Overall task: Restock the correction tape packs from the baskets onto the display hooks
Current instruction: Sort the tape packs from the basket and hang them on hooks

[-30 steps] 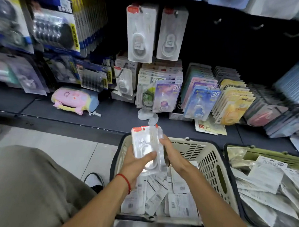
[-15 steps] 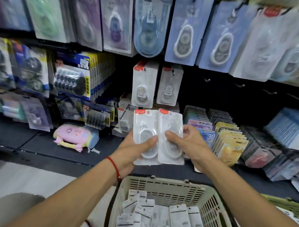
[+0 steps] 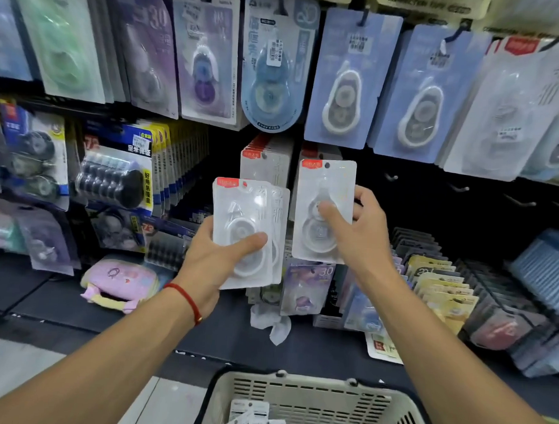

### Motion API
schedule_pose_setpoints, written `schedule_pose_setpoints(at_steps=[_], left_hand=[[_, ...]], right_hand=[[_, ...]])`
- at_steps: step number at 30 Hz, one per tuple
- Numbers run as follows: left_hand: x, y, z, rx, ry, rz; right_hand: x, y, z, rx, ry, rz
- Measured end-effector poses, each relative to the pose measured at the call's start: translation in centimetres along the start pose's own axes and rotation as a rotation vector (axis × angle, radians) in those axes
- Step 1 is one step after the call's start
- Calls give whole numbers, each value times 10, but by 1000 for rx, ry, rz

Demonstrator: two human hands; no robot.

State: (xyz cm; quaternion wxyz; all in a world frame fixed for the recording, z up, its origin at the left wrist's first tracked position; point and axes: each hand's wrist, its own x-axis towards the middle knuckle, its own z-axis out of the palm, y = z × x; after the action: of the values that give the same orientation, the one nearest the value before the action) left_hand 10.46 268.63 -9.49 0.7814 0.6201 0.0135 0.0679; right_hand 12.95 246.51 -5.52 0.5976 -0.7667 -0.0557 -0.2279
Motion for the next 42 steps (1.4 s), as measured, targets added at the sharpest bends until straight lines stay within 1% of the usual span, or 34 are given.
schedule_pose_setpoints(at_steps=[2,6,10,11,13,14,15,16,19,20,22,24,25,28,31,35,37,39,42], left_hand=[[1,0,-1,24,14,21],[2,3,-1,-9,34,52],[1,6,0,-8,63,91],[1,7,0,-13,66,94],[0,6,2,-30,55,83],[-1,6,4,-39,38,72],[-2,6,5,-51,12,62],[-3,6,7,-65,-14,56],[-7,6,11,-87,-84,73],[-7,6,12,-97,-109,73],[-8,5,13,-139,-164,44],[-8,3,14,-155,-207,19],[-8,2,15,-156,-211,16],[-9,0,18,-170,-217,-6],[-8,1,18,-168,-259,-24],[-6,0,14,-210,-304,-55],[-4,-1,13,-237,-284,-71],[-3,-3,12,-242,-235,-63],[-3,-7,14,-216,-202,-28]], right_hand=[[3,0,1,2,21,-14],[6,-1,2,-11,27,-22],[7,-1,3,-100,28,-30],[7,0,3,-151,18,-8],[7,4,4,-367,17,40],[5,5,5,-456,28,32],[2,5,6,-479,26,5],[-1,3,8,-434,-16,-22],[-12,-1,15,-179,-314,47],[-15,-1,17,-161,-389,46],[-23,0,21,-249,-459,2],[-28,2,23,-324,-445,-15],[-29,2,23,-306,-436,8],[-27,3,22,-125,-491,85],[-25,6,20,64,-505,95],[-22,13,15,285,-406,198],[-21,14,14,349,-327,223],[-20,16,15,347,-250,214],[-22,19,19,276,-180,161]])
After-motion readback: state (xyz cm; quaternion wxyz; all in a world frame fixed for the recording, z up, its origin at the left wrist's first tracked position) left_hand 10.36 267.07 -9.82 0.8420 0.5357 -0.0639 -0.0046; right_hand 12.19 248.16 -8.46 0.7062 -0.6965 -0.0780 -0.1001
